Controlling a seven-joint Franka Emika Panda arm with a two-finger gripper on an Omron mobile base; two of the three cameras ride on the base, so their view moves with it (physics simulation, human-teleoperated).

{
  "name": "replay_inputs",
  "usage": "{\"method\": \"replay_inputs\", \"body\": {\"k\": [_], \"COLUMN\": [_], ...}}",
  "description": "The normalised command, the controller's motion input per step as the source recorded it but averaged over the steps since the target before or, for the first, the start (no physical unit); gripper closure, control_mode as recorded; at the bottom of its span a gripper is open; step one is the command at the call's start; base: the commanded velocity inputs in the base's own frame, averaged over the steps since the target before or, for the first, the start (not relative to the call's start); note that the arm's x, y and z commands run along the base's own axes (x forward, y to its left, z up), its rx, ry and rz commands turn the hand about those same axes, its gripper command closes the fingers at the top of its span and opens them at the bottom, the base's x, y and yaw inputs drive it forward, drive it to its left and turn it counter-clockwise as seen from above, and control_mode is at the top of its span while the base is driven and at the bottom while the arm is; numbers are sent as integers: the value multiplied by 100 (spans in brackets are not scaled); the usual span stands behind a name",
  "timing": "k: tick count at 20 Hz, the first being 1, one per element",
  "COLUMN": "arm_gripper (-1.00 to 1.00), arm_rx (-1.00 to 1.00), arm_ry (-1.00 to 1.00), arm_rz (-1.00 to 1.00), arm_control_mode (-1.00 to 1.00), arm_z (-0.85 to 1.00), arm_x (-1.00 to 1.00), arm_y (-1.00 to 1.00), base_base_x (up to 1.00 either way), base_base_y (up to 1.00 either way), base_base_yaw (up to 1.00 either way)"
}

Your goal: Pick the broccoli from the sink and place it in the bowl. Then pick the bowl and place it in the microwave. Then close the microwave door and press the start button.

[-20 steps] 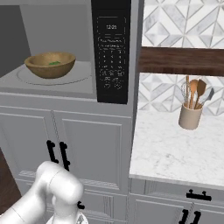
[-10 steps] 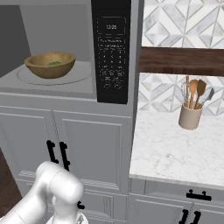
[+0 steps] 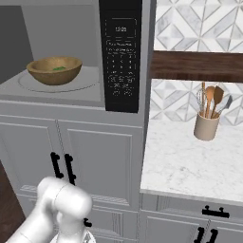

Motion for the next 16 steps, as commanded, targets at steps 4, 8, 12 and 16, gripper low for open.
{"method": "replay_inputs", "body": {"k": [4,8,12,16], "arm_gripper": [-100,-100,-100,-100], "arm_rx": [25,23,22,19], "arm_ry": [-7,-3,0,0], "arm_rz": [24,30,38,44], "arm_control_mode": [-100,-100,-100,-100], "arm_z": [22,23,23,23], "arm_x": [0,12,52,77], "arm_y": [-90,-70,-53,-37], "base_base_x": [0,0,0,0], "base_base_y": [0,0,0,0], "base_base_yaw": [0,0,0,0]}}
